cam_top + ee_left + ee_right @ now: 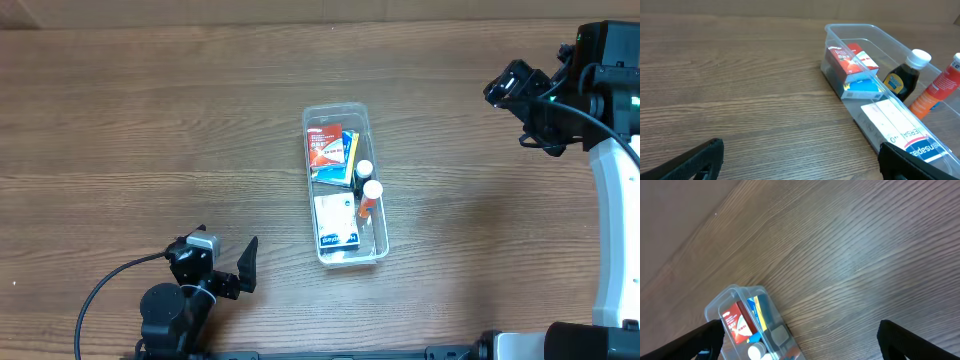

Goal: Pack container

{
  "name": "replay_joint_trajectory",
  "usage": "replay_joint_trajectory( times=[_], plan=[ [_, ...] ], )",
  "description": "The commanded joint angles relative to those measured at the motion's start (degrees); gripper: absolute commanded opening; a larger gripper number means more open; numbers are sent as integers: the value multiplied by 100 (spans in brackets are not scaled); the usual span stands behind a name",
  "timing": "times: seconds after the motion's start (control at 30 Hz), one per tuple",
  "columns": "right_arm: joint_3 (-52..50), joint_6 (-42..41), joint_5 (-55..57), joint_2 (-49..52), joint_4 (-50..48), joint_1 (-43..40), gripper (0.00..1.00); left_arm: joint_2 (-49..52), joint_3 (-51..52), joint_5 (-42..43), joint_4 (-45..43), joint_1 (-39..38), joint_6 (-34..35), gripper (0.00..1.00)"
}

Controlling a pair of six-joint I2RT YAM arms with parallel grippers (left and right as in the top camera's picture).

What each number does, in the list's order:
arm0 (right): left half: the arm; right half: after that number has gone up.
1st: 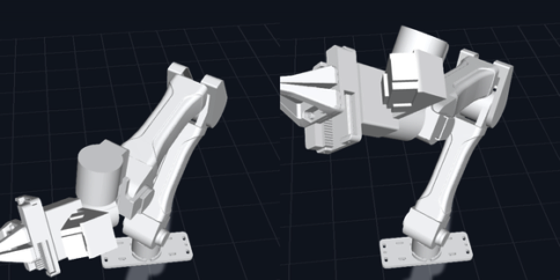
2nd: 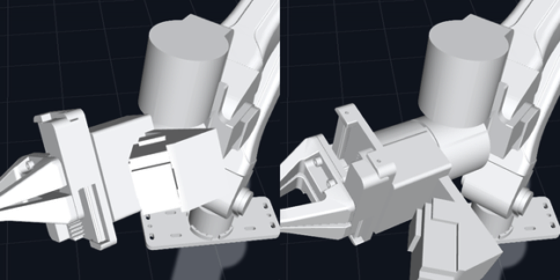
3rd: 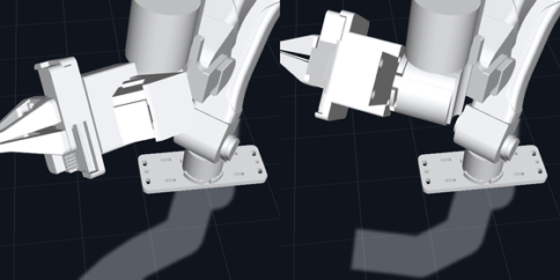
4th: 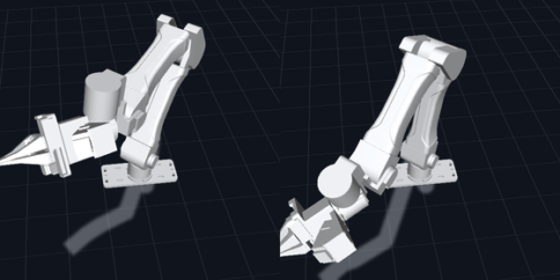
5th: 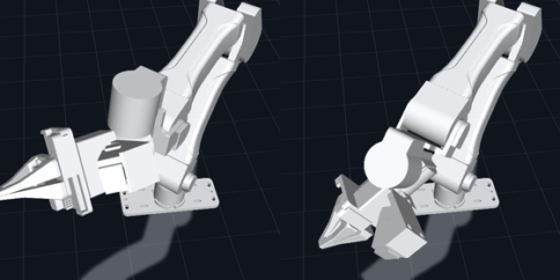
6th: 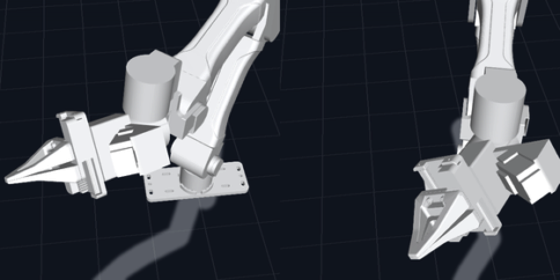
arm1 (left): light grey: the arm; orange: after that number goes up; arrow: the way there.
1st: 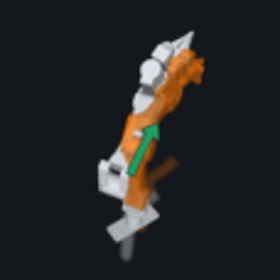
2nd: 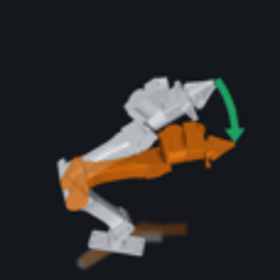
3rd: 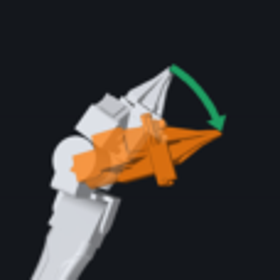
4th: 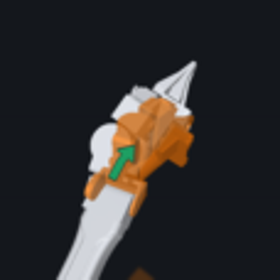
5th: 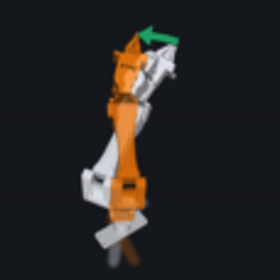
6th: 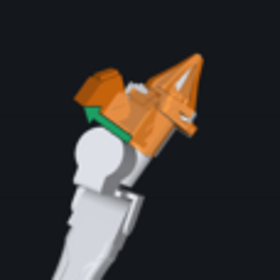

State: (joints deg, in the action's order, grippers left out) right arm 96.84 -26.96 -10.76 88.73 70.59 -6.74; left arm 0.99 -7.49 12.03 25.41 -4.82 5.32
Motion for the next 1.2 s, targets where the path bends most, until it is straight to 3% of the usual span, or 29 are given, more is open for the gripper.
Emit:
replay_joint_trajectory(
  times=[0.0,0.23,0.47,0.67,0.8,0.97,1.17],
  plan=[
    [37,-4,-46,-11,-24,-9,100,-68,26,94,-39,31,-151,100],
    [-310,153,892,-743,-304,315,100,-68,26,94,-39,31,-151,100],
    [-2448,2144,925,-2706,-2555,1185,100,-68,26,94,-39,31,-151,100],
    [-4868,2190,1189,-4704,-3729,1126,100,-68,26,94,-39,31,-151,100],
    [-6485,2188,1241,-6384,-3941,1005,100,-68,26,94,-39,31,-151,100],
    [-7663,2188,1244,-7770,-3950,920,100,-68,26,94,-39,31,-151,100],
    [-8474,2186,1198,-8679,-3952,892,100,-68,26,94,-39,31,-151,100]
  ],
)
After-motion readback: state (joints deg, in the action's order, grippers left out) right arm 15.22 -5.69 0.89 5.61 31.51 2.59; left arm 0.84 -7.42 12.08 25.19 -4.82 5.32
